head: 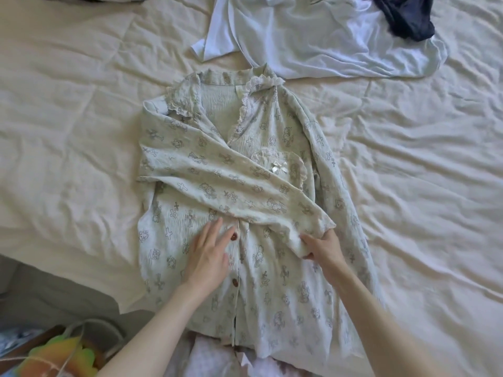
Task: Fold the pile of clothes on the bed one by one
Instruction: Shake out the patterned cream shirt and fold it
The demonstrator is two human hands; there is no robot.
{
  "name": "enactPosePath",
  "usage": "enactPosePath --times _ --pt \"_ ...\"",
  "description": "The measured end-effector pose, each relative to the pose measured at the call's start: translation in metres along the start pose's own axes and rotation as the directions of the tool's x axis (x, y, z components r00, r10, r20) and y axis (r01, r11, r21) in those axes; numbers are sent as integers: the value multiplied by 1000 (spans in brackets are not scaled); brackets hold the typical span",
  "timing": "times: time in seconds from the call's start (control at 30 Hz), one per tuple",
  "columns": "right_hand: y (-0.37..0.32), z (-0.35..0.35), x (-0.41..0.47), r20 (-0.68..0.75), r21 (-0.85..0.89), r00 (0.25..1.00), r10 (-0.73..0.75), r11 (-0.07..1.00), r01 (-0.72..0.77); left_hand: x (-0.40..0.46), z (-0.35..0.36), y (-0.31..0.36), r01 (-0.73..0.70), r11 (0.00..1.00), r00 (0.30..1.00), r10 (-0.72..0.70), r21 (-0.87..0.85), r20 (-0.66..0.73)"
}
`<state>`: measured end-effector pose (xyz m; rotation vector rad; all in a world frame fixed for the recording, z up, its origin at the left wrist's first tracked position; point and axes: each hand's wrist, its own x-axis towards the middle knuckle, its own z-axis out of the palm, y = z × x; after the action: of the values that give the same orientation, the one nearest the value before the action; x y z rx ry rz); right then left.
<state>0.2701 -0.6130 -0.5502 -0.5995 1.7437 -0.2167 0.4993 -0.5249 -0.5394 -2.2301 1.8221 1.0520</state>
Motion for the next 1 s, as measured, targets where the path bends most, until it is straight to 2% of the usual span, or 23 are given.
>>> enactPosePath --times 0.1,0.17,0.23,0.33,0.43,0.57,0.63,0.7,0.77,0.83,0.93,1.0 --pt "0 -1 -3 -219 -1 975 38 999 -39 -18 3 -20 62 997 993 -66 44 100" --pt "-1 -3 -11 -316 -201 949 -17 978 -49 -27 2 -32 32 999 992 -34 21 122" --pt "-3 -1 -21 -370 -443 917 -151 896 -31 -32 -2 -40 16 997 997 -10 -74 79" --pt "-22 16 -33 -363 -616 849 -384 782 90 -33 -18 -52 116 962 990 -130 -248 -44" --pt "-55 49 -34 -267 -741 791 -551 642 197 -24 -39 -76 210 917 931 -294 -340 -216" --pt "-112 118 -22 43 -780 726 -686 431 453 6 -61 -114 291 860 838 -440 -419 -323" --pt "-143 157 -12 196 -770 692 -695 328 548 30 -68 -129 270 805 814 -484 -528 -320" --pt "-174 195 -2 309 -758 657 -687 239 607 54 -74 -139 236 675 808 -536 -699 -244" --pt "-205 232 7 343 -731 646 -682 238 640 73 -77 -144 201 564 808 -558 -801 -190" --pt "-230 267 15 327 -734 648 -688 247 632 87 -77 -148 219 524 803 -576 -823 -153" --pt "-253 302 24 340 -788 651 -678 172 591 94 -77 -156 261 565 789 -592 -782 -165" --pt "-263 315 30 320 -782 681 -659 222 582 93 -79 -164 227 574 785 -586 -787 -201"
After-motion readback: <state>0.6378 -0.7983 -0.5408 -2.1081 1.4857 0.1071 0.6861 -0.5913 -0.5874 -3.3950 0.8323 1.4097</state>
